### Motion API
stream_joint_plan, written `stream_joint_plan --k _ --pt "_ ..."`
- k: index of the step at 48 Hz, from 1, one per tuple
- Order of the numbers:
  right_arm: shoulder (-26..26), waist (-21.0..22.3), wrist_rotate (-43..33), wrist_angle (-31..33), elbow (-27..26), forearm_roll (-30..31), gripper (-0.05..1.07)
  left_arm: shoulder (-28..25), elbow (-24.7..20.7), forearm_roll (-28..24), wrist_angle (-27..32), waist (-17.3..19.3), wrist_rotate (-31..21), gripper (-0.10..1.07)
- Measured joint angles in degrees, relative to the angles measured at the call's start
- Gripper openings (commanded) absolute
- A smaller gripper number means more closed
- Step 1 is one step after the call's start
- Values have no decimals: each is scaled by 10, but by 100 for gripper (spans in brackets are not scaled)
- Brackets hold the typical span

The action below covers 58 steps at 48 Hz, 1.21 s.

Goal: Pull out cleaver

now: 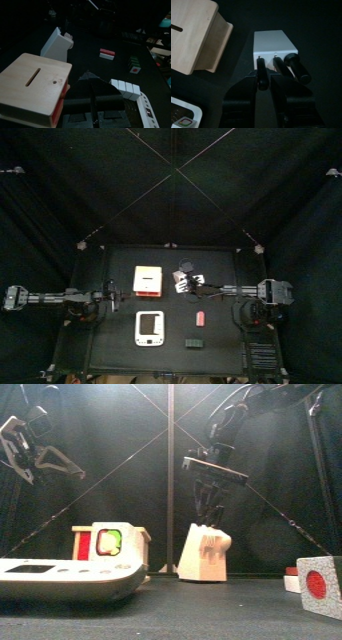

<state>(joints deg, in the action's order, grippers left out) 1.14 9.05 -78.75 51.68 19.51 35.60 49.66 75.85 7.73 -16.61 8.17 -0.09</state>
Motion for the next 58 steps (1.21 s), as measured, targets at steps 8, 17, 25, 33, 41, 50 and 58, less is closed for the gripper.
stream_joint_plan --k 8,17,25,33,41,50,58 --pt "0 0 -1 4 -2 1 59 0 0 0 0 0 -1 0" --pt "0 0 0 9 -6 0 59 0 0 0 -1 1 0 0" --pt "0 0 0 18 -11 0 59 0 1 0 0 1 0 0" --pt "-1 0 0 33 -21 2 59 0 0 0 0 1 0 0" --pt "-1 -3 0 43 -29 4 59 0 1 0 0 1 0 0" --pt "-1 -8 0 63 -37 4 59 0 1 0 0 1 0 0" --pt "-1 -14 -1 69 -42 6 59 0 1 0 -1 1 0 0"
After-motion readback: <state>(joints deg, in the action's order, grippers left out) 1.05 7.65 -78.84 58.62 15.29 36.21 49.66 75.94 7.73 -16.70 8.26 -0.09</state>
